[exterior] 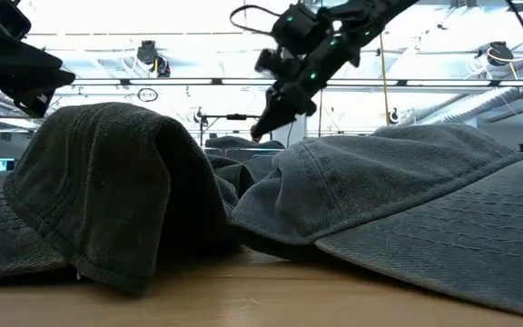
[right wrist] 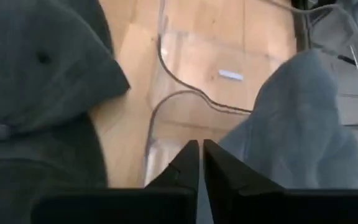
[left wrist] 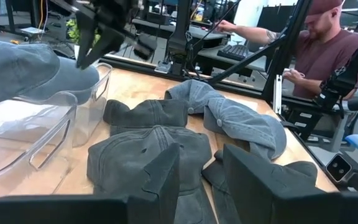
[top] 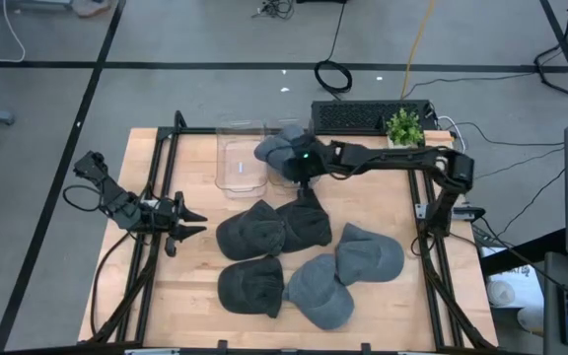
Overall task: Pick & Place hat
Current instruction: Put the top blue cap into the right transparent bin
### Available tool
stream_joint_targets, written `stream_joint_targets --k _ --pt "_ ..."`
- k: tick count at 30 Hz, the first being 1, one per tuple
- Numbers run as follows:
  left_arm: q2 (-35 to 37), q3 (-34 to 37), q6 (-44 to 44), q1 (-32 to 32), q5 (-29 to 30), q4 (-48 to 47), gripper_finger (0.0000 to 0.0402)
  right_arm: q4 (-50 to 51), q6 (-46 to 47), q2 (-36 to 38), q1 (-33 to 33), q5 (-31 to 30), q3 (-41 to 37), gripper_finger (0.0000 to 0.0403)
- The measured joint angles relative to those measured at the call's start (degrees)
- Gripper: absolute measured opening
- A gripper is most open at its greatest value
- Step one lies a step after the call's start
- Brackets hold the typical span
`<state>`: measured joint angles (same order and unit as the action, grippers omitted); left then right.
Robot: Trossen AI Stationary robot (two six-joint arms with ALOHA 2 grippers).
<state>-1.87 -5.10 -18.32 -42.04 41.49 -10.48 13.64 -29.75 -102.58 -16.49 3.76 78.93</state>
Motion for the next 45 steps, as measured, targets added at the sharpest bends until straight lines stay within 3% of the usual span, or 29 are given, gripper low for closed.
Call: stream_joint_targets --k 3,6,10,13,16,20,22,25,29,34,39,45 --pt "0.0 0.0 0.03 0.02 -0.06 0.05 0.0131 3.0 -2.62 -3.16 0.65 -1.56 5.23 0.0002" --pt "0.0 0.0 -0.03 0.02 -0.05 0.09 0.0132 6.91 -4.08 -6.53 1.05 -7.18 9.43 0.0001" --pt "0.0 0.0 0.02 0.01 -0.06 0.09 0.0132 9.17 -6.47 -9.65 0.74 -15.2 11.55 0.0" --pt "0.02 0.0 0.01 0.0 -0.03 0.05 0.0132 8.47 -7.65 -10.87 -0.92 -17.43 11.79 0.0" --pt "0.02 0.0 0.02 0.0 -0.03 0.18 0.0132 6.55 -2.56 -11.16 -2.45 -19.11 11.76 0.0" --pt "0.02 0.0 0.03 0.0 -0.01 0.11 0.0132 -0.07 8.15 -11.22 -3.04 -30.67 11.74 0.0" --pt "0.0 0.0 0.04 0.0 -0.03 0.07 0.0132 -2.19 8.71 -10.83 -2.88 -34.49 11.74 0.0" --pt "0.0 0.0 -0.01 0.0 0.01 0.07 0.0132 -1.38 7.96 -9.11 -1.7 -35.34 11.72 0.0" --pt "0.0 0.0 0.03 0.0 -0.01 0.07 0.0132 6.14 8.88 -5.67 -0.57 -35.28 10.57 0.0" --pt "0.02 0.0 -0.03 0.0 -0.01 0.07 0.0132 14.28 14.37 0.01 -2.58 -42.94 2.85 0.0" --pt "0.01 0.0 0.03 0.0 -0.03 0.07 0.0131 13.33 19.97 4.2 -6.93 -37.67 -7.49 0.0" --pt "0.02 0.0 0.01 0.0 -0.02 0.07 0.0132 0.03 16.31 4.19 -10.45 -30.72 -17.42 0.0"
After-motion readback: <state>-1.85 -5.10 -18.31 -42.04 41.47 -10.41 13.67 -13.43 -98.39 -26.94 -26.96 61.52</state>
